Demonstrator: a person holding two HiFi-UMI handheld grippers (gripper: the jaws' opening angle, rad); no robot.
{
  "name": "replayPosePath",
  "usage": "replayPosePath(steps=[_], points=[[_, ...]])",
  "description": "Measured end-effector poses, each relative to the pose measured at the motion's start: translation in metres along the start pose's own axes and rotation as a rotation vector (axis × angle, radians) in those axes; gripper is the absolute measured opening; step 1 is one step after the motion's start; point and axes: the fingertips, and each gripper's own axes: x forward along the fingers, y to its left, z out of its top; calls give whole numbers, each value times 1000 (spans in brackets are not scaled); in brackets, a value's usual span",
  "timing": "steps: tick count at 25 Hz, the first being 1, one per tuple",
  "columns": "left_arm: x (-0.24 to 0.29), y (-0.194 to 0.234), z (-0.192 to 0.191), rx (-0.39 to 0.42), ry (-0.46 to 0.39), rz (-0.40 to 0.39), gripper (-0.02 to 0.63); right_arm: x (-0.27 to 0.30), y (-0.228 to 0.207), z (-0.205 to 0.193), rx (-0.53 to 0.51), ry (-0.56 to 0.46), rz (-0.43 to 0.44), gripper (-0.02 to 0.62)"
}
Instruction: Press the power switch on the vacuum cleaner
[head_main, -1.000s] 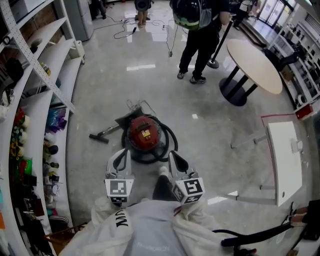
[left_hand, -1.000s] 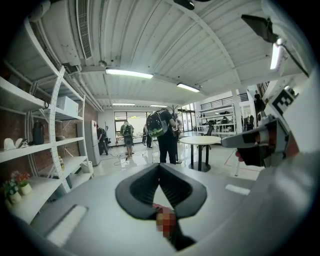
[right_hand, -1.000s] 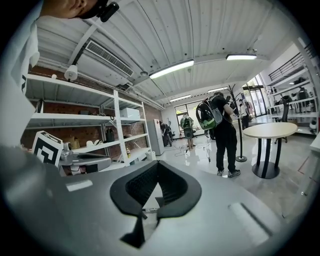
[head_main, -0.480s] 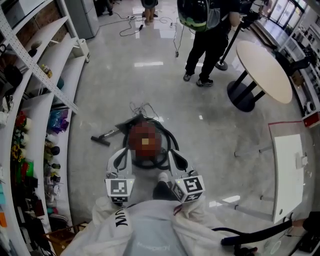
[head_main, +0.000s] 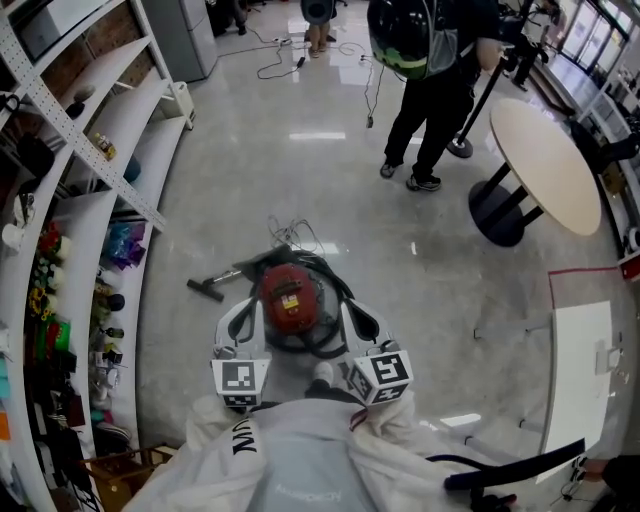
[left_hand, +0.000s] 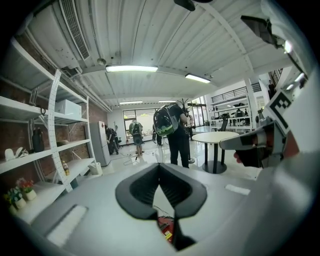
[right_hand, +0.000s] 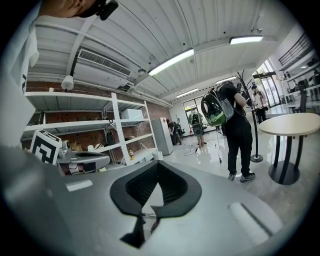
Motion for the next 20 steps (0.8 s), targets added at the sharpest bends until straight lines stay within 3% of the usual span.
replayPosePath(steps=[7, 20], points=[[13, -8, 3, 0, 20, 26, 0, 11, -24, 6, 15, -3, 23, 0], [7, -4, -20, -14, 81, 63, 0, 19, -20, -14, 51, 33, 76, 0]])
